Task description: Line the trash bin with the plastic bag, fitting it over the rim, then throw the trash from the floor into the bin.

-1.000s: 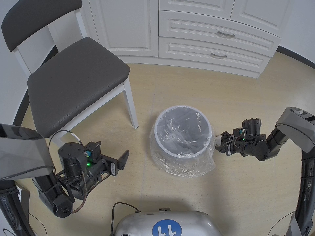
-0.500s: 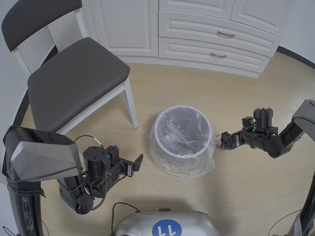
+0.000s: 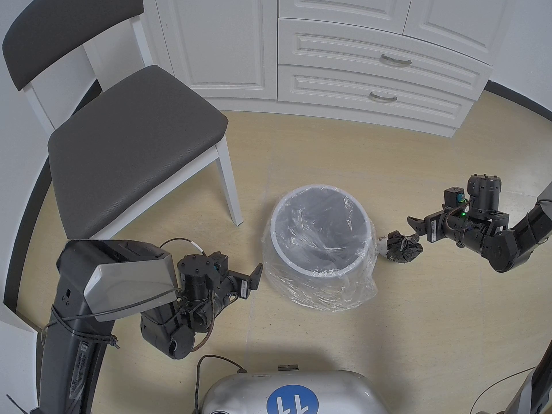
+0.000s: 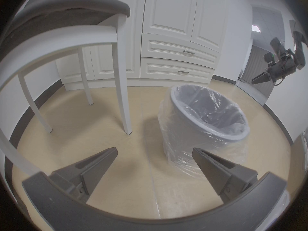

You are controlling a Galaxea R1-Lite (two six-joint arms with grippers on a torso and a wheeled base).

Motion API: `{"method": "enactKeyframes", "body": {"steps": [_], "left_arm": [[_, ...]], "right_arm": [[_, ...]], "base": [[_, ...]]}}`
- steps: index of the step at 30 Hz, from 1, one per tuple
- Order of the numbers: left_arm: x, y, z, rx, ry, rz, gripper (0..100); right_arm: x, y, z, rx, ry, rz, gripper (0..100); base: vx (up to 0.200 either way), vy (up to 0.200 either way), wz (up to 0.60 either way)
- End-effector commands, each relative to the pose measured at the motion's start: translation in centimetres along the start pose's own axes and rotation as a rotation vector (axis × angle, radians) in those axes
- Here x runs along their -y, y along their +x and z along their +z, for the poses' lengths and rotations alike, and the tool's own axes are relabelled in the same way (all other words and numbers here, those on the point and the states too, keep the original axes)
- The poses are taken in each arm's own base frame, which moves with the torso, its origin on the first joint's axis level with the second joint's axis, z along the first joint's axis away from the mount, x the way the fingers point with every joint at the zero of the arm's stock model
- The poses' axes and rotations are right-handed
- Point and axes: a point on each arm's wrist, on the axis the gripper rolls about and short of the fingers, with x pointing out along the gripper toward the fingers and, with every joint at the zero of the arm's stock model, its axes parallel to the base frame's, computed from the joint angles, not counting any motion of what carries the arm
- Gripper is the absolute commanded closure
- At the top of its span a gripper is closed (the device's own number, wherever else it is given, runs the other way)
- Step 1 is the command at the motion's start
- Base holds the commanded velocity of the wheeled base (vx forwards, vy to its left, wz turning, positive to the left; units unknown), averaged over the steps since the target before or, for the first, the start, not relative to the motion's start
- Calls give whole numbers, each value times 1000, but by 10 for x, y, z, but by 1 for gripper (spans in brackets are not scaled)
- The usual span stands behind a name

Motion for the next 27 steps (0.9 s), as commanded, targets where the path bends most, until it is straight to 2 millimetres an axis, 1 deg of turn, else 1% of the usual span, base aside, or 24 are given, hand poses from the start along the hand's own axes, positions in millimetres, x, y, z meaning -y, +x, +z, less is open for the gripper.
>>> {"method": "enactKeyframes", "body": {"steps": [1, 3, 5, 7, 8, 9, 12, 13, 14, 16, 17, 18, 21, 25, 27], "left_arm": [[-17, 52, -24, -20, -9, 53, 0], [-24, 69, -22, -20, -16, 64, 0], [-30, 82, -22, -22, -19, 66, 0], [-36, 92, -21, -35, -21, 60, 0], [-36, 92, -21, -35, -21, 60, 0], [-42, 103, -18, -42, -24, 54, 0], [-47, 121, -17, -37, -29, 43, 0], [-47, 123, -17, -34, -28, 40, 0], [-47, 131, -17, -33, -28, 35, 0], [-46, 141, -16, -41, -29, 21, 0], [-46, 141, -16, -41, -29, 21, 0], [-43, 148, -16, -54, -27, 13, 0], [-38, 157, -16, -68, -24, 1, 0], [-28, 161, -18, -88, -16, -18, 0], [-18, 162, -20, -110, -6, -36, 0]], "right_arm": [[7, -1, 5, 34, 4, -47, 0], [9, -1, 5, 39, 5, -53, 0], [11, -1, 5, 42, 7, -60, 0], [13, 0, 5, 40, 9, -64, 0], [13, 0, 5, 40, 9, -64, 0], [14, -1, 5, 42, 10, -67, 0], [19, 1, 5, 43, 14, -81, 0], [20, 1, 5, 43, 14, -83, 0], [20, 2, 4, 39, 15, -85, 0], [23, 5, 4, 42, 17, -93, 0], [23, 5, 4, 42, 17, -93, 0], [24, 6, 3, 39, 18, -94, 0], [29, 8, 1, 34, 22, -106, 0], [33, 9, 0, 34, 25, -109, 0], [35, 10, -1, 32, 25, -111, 0]], "base": [[0, 0, 0], [0, 0, 0], [0, 0, 0], [0, 0, 0], [0, 0, 0], [0, 0, 0], [0, 0, 0], [0, 0, 0], [0, 0, 0], [0, 0, 0], [0, 0, 0], [0, 0, 0], [0, 0, 0], [0, 0, 0], [0, 0, 0]]}}
